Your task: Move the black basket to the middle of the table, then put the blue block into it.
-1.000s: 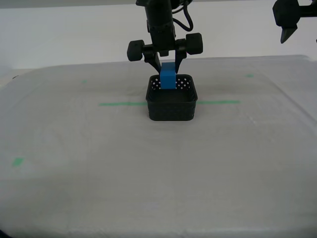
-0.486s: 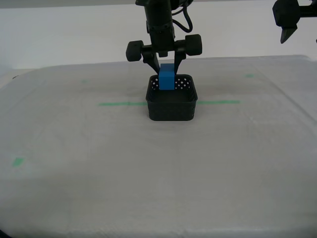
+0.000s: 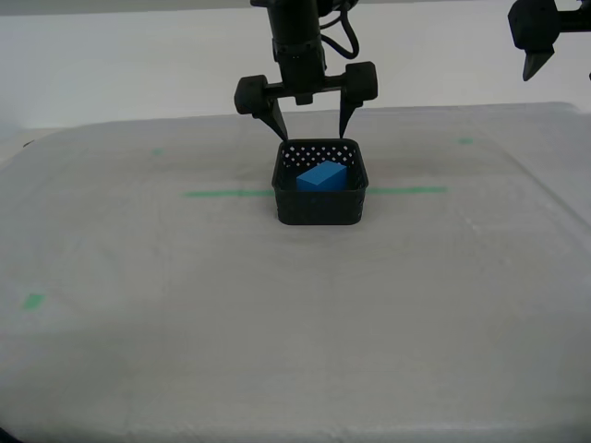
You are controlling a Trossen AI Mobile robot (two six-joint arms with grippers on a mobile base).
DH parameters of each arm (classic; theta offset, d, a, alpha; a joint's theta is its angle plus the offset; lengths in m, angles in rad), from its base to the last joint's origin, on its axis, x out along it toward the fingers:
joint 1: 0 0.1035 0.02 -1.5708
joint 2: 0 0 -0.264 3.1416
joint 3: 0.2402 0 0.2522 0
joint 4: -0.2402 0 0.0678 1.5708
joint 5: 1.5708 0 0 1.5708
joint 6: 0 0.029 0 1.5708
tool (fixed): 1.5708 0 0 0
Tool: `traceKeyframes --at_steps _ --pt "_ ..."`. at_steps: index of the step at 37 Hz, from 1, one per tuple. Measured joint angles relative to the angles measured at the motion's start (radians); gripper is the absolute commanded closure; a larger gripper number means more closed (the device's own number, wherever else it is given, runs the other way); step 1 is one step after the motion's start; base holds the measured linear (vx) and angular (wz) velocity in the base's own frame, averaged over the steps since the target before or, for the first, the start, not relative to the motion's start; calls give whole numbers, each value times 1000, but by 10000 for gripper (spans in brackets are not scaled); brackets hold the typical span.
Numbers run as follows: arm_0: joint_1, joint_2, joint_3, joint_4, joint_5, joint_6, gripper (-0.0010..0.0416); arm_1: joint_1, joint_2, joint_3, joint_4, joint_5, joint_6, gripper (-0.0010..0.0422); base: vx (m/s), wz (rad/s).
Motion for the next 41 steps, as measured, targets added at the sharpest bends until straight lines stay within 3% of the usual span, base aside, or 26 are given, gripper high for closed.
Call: traceKeyframes --at_steps 2,12,24,41 --pt "0 0 0 0 0 0 7 0 -4 0 0 -1 4 18 0 0" --pt "0 0 0 0 0 0 7 4 -16 0 -16 -3 40 12 0 0" --pt "-1 0 0 1 0 0 7 15 -40 0 -47 -4 120 10 0 0" --pt "-1 0 0 1 0 0 7 68 -99 0 -80 -35 161 11 0 0"
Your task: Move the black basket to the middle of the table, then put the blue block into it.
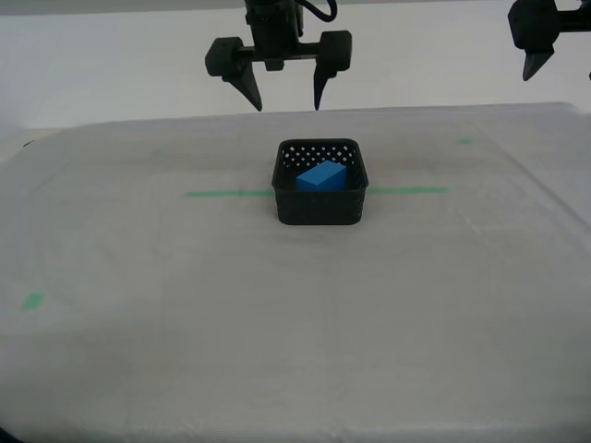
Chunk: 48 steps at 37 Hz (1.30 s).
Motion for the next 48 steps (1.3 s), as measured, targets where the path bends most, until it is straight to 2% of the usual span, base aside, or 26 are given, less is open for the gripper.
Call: traceKeyframes --at_steps 9,16,31,34,41,48 --pt "0 0 0 0 0 0 7 36 -43 -4 -23 -7 39 11 0 0" --pt "1 0 0 0 0 0 7 66 -106 -71 -8 -27 41 11 0 0" --pt "0 0 0 0 0 0 7 182 -360 -420 166 -28 47 11 0 0" --pt "1 0 0 1 0 0 7 214 -399 -469 171 -28 67 11 0 0" --pt "0 0 0 1 0 0 7 285 -465 -556 198 -27 147 11 0 0" --pt "0 0 0 2 0 0 7 338 -484 -596 232 -8 182 11 0 0"
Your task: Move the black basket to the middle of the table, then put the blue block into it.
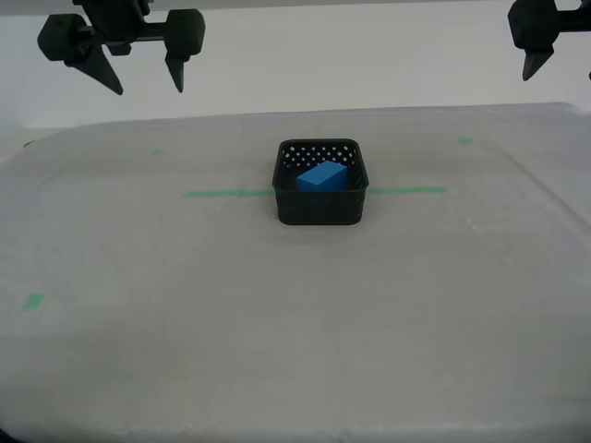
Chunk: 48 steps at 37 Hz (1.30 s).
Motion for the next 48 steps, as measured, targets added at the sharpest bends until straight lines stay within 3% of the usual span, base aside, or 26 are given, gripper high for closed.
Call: traceKeyframes --at_steps 21,48 --pt "0 0 0 0 0 0 7 47 2 -58 126 16 61 11 0 0" --pt "0 0 0 0 0 0 7 66 -5 -58 174 -18 81 11 0 0"
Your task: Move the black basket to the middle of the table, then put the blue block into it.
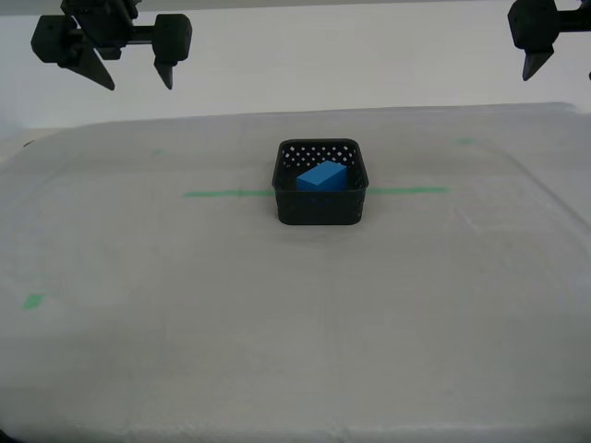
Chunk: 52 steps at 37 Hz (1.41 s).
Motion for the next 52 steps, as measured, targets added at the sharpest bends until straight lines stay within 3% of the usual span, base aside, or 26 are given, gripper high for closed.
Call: traceKeyframes --at_steps 12,19,25,31,52 --pt "0 0 0 0 0 0 7 6 0 -6 36 -8 16 11 0 0" --pt "0 0 0 0 0 0 7 16 -39 -87 122 -10 8 11 0 0" --pt "1 0 0 0 0 0 7 27 -54 -99 130 -11 1 12 0 0" --pt "0 0 0 0 0 0 7 27 -55 -100 130 -44 -20 12 0 0" --pt "1 0 0 0 0 0 7 27 -55 -100 120 -44 -20 12 0 0"
